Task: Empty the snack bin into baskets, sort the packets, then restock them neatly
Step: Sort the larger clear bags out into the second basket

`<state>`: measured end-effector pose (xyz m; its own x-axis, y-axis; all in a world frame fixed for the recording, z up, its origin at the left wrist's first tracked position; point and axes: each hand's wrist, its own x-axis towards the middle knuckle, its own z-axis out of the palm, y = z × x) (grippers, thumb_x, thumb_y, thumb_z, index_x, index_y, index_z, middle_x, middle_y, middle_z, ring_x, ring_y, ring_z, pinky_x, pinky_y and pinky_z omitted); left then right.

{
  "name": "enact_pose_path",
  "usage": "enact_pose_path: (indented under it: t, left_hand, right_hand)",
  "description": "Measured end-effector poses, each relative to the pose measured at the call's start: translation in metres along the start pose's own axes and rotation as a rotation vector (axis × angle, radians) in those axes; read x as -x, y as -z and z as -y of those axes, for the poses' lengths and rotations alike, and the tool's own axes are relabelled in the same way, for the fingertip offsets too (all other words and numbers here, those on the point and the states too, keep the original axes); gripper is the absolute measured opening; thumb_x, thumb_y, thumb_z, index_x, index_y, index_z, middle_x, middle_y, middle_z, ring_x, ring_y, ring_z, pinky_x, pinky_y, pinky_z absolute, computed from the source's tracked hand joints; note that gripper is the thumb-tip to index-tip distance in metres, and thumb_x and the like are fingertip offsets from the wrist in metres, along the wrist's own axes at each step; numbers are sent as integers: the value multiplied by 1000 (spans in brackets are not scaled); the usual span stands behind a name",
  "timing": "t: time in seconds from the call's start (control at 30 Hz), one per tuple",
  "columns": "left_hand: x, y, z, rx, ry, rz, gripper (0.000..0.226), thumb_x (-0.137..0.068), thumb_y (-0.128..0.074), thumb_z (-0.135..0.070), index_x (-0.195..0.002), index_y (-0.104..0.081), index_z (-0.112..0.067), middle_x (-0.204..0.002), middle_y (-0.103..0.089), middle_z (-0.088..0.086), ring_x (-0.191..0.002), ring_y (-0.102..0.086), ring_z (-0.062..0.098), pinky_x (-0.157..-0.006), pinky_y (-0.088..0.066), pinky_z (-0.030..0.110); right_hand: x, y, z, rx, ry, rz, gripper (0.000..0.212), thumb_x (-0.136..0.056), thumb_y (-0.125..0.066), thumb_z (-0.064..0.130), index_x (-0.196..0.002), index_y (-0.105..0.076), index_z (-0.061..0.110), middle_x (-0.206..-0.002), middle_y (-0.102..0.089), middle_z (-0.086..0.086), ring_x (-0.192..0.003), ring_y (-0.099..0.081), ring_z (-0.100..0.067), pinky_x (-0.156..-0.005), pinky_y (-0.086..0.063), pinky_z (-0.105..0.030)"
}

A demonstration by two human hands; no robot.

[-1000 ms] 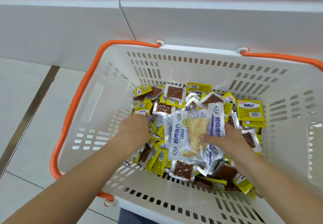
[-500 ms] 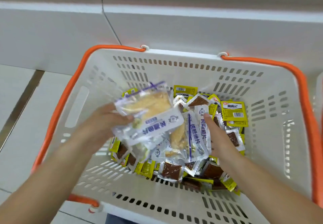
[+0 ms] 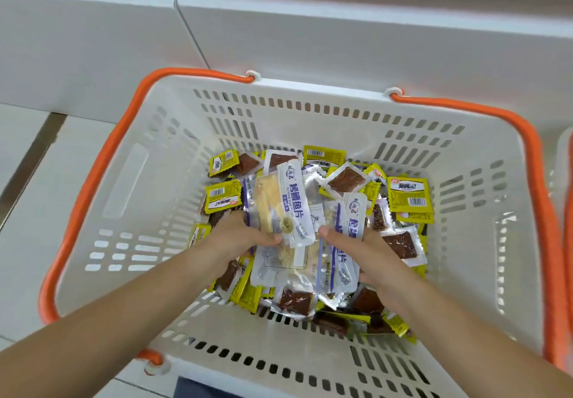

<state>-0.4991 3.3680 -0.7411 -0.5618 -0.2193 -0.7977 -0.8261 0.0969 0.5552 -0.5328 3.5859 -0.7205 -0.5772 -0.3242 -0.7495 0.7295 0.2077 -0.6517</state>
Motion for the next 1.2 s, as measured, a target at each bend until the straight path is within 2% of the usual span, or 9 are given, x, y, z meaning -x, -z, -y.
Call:
enact_pose_path:
  t: [0.17, 0.43, 0.6, 0.73, 0.87, 0.97, 1.03, 1.13, 1.2]
  left_hand:
    - [19, -7, -10, -39, -136, 34, 70, -50, -90, -27, -111, -61, -7, -106, -69, 14, -98, -67, 29, -95, -50, 46]
    - [93, -58, -82, 33, -378, 296, 64, -71, -80, -9, -127, -52, -20, -111, -71, 2, -104, -67, 20, -102, -44, 43]
    - [149, -164, -141, -109, -656, 352, 57, -70, -79, -11, -114, -50, -31, -99, -69, 2, -93, -67, 14, -93, -50, 34]
    - [167, -252, -168, -215, -837, 361, 48, -79, -71, 1, -105, -43, -29, -78, -55, -11, -60, -53, -9, -59, -41, 7]
    - [151, -302, -165, -474, -828, 392, 36, -84, -63, -4, -105, -49, -30, -87, -60, 2, -82, -59, 20, -76, -47, 34]
    - [141, -300, -157, -847, -845, 300, 51, -90, -61, -15, -138, -43, -17, -138, -50, 6, -127, -47, 23, -98, -35, 26]
    - [143, -283, -161, -812, -983, 171, 52, -92, -59, -18, -141, -41, -17, -145, -44, 3, -134, -40, 20, -101, -26, 19]
    - [151, -244, -163, -689, -1041, 111, 55, -90, -59, -45, -139, -43, -24, -140, -45, -9, -130, -40, 10, -97, -28, 20]
    - [158, -214, -152, -669, -857, 225, 91, -71, -55, -77, -145, -31, -31, -140, -37, -19, -128, -36, 1, -102, -31, 25]
  right_hand:
    - [8, -5, 0, 31, 99, 40, 38, -77, -78, 24, -106, -58, 40, -109, -67, 19, -82, -63, 14, -68, -45, -6]
    - [105, 44, 36, -60, 433, -226, 35, -80, -74, 15, -111, -64, 26, -97, -74, 12, -88, -70, -4, -70, -53, -15]
    - [187, 110, 34, -266, 607, -611, 16, -86, -67, 19, -99, -67, 29, -79, -73, 13, -68, -68, -3, -54, -51, -19]
    - [214, 168, 17, -294, 651, -798, 11, -88, -66, 18, -93, -71, 27, -79, -73, 9, -66, -66, -8, -55, -50, -21]
    - [214, 218, -21, -244, 555, -862, 17, -86, -68, 15, -99, -69, 26, -89, -74, 6, -76, -70, -9, -58, -49, -18]
    - [204, 242, -52, -31, 254, -868, 35, -85, -70, 20, -119, -62, 19, -119, -66, -3, -101, -65, -19, -75, -50, -27]
    - [202, 248, -66, 107, 110, -948, 63, -86, -68, 30, -141, -41, 16, -142, -48, -5, -126, -49, -22, -98, -42, -36]
    - [213, 230, -59, 68, 308, -972, 59, -85, -67, 39, -138, -43, 28, -139, -49, 6, -126, -46, -10, -101, -37, -28]
    - [219, 213, -52, 101, 351, -685, 64, -77, -68, 56, -133, -45, 37, -130, -53, 15, -121, -49, -2, -99, -38, -25]
